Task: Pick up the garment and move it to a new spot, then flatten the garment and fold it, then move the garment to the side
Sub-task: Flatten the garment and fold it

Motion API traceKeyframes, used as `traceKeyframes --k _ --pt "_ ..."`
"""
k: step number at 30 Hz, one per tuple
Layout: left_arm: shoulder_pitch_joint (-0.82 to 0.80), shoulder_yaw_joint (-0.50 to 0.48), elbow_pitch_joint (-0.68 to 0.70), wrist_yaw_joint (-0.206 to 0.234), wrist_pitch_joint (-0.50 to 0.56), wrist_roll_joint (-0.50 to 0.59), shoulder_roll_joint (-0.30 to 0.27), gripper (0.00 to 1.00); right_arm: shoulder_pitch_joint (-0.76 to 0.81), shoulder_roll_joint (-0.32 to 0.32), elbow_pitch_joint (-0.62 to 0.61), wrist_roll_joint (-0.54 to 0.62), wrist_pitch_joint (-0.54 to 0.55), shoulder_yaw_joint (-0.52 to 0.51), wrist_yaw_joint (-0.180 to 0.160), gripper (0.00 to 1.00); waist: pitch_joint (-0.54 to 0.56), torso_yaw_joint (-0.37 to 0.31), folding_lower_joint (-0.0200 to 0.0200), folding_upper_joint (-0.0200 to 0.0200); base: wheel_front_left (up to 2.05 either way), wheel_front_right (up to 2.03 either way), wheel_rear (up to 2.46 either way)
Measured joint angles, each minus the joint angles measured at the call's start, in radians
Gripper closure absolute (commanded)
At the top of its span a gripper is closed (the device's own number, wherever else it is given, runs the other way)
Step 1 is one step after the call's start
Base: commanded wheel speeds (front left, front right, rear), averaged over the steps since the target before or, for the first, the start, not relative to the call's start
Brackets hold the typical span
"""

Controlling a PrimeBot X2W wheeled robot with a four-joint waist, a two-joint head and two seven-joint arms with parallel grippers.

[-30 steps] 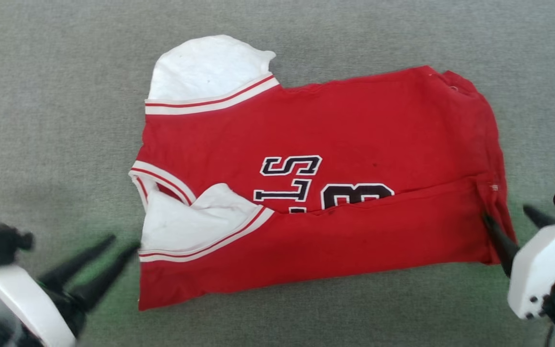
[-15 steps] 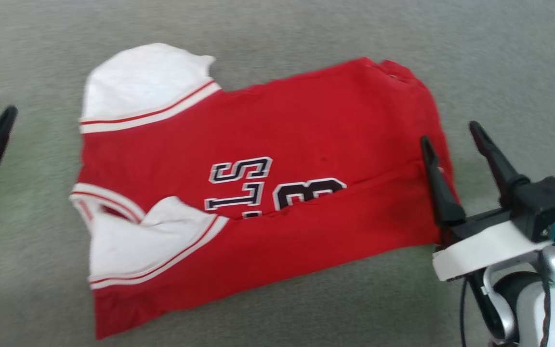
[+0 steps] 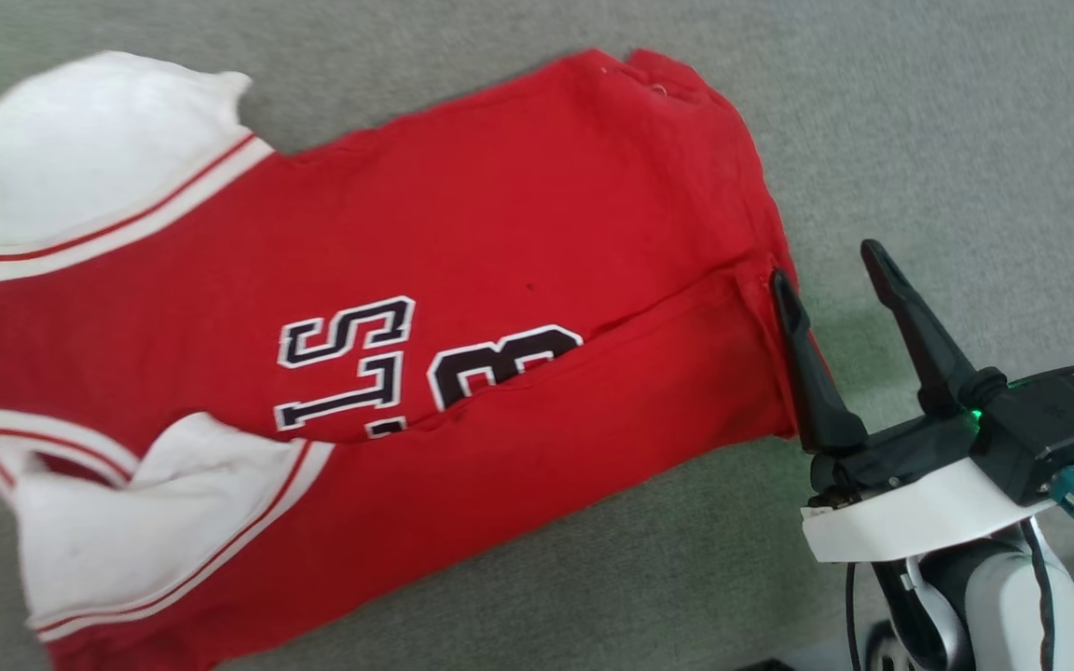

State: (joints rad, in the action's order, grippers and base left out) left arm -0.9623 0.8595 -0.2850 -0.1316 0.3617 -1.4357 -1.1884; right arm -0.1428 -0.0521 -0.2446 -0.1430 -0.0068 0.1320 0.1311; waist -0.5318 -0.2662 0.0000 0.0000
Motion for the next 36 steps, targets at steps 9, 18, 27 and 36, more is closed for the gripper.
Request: traceKeyframes --k 9,18,27,36 --pt "-0.123 0.007 -0.002 0.000 0.203 -0.084 -0.006 0.31 0.004 0.001 0.010 -0.025 -0.020 0.006 0.000 0.00 -0.067 -0.042 0.0001 0.0000 0.00 0.00 0.00" --pt "-0.159 0.015 0.003 0.000 0.221 -0.096 0.027 1.00 -0.102 0.001 0.027 0.030 0.107 0.039 0.000 0.00 -0.089 -0.021 0.0000 0.0000 0.00 0.00 0.00" --pt "-0.188 0.040 0.068 0.000 0.187 -0.073 0.081 1.00 -0.425 -0.002 0.107 0.123 0.578 0.043 0.000 0.00 -0.100 0.045 0.0001 0.0000 0.00 0.00 0.00" --pt "-0.239 0.076 0.105 0.000 0.165 -0.067 0.128 1.00 -0.628 -0.026 0.251 0.051 0.884 -0.045 0.000 0.00 -0.127 0.117 0.0000 0.0000 0.00 0.00 0.00"
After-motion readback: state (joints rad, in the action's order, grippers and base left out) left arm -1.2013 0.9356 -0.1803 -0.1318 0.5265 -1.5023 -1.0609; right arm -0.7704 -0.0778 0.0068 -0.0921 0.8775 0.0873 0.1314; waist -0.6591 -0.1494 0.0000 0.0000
